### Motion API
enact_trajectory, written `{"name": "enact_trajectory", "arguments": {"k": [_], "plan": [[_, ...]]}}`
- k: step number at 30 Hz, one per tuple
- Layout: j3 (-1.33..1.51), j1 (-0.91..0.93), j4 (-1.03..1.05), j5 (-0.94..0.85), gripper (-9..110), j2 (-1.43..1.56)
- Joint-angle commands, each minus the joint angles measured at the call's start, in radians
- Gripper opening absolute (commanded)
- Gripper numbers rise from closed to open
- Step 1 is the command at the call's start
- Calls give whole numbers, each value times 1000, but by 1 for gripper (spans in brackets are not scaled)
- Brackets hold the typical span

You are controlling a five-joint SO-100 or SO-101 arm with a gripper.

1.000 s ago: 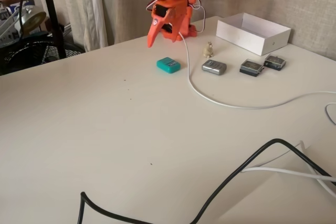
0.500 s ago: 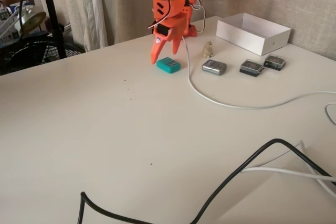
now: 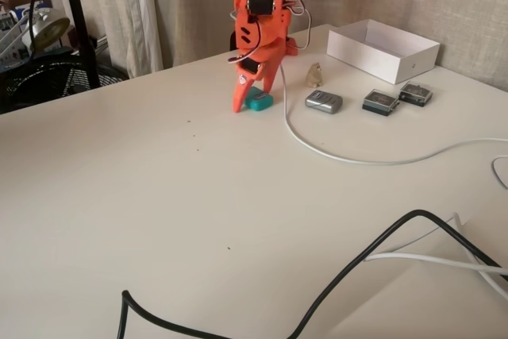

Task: Grasp the green cube and put it in the bin.

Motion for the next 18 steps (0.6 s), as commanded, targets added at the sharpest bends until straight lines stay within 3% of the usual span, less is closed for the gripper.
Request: {"name": "enact_trajectory", "arguments": {"k": [1,9,13,16,18], "plan": [[3,3,-17,-6,39,-15],[25,2,-61,-9,25,-20],[34,0,-44,-11,11,-20],[37,0,-38,-12,-8,-21],[37,0,-37,-12,-8,-25]]}}
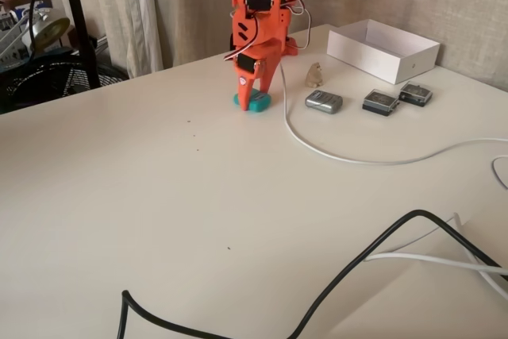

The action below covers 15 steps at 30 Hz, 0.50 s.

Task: Grasp the green cube and put it in the bin.

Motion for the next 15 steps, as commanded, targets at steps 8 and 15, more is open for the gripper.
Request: {"name": "enact_trajectory", "arguments": {"k": [8,15], "plan": [[-57,-32,-18,-72,-8,31],[-152,-132,-290,-276,-8,249]]}}
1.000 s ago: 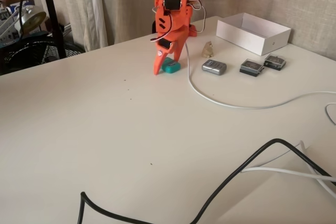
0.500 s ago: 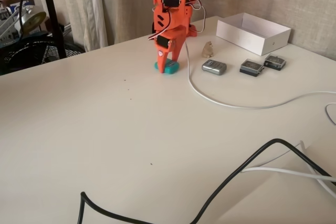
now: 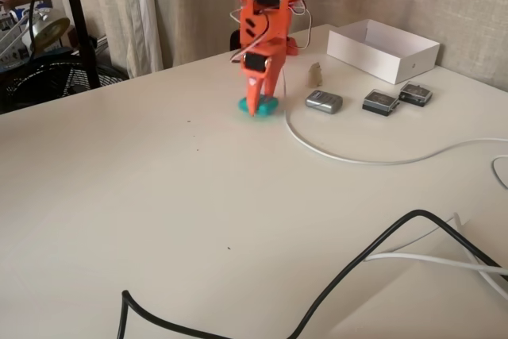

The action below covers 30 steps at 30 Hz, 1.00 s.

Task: Grasp the green cube and put it in the bin.

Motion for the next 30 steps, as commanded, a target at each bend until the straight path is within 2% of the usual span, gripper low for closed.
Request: {"name": "enact_trajectory", "arguments": {"k": [1,6,14,21,30], "plan": [[-66,-83,-132,-147,-8,164],[-104,-307,-193,-403,-8,305],[-210,-750,-98,-716,-8,385],[-247,-1065,-32,-854,-8,396],[-190,-1325,147,-868,-8,347]]}}
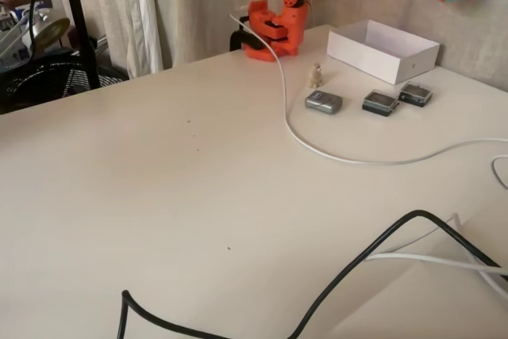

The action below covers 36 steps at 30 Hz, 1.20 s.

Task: Grasp the green cube and put it in the bin.

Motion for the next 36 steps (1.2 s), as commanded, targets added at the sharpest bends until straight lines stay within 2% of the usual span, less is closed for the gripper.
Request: {"name": "enact_trajectory", "arguments": {"k": [1,6,19,20,22,25,31,36], "plan": [[18,-86,89,2,-8,5],[72,-129,169,9,-8,-12],[244,-130,183,2,-8,-18],[245,-130,193,2,-5,-23],[252,-130,227,0,10,-29],[268,-132,210,9,25,-31],[279,-135,110,9,34,-34],[279,-149,64,6,34,-35]]}}
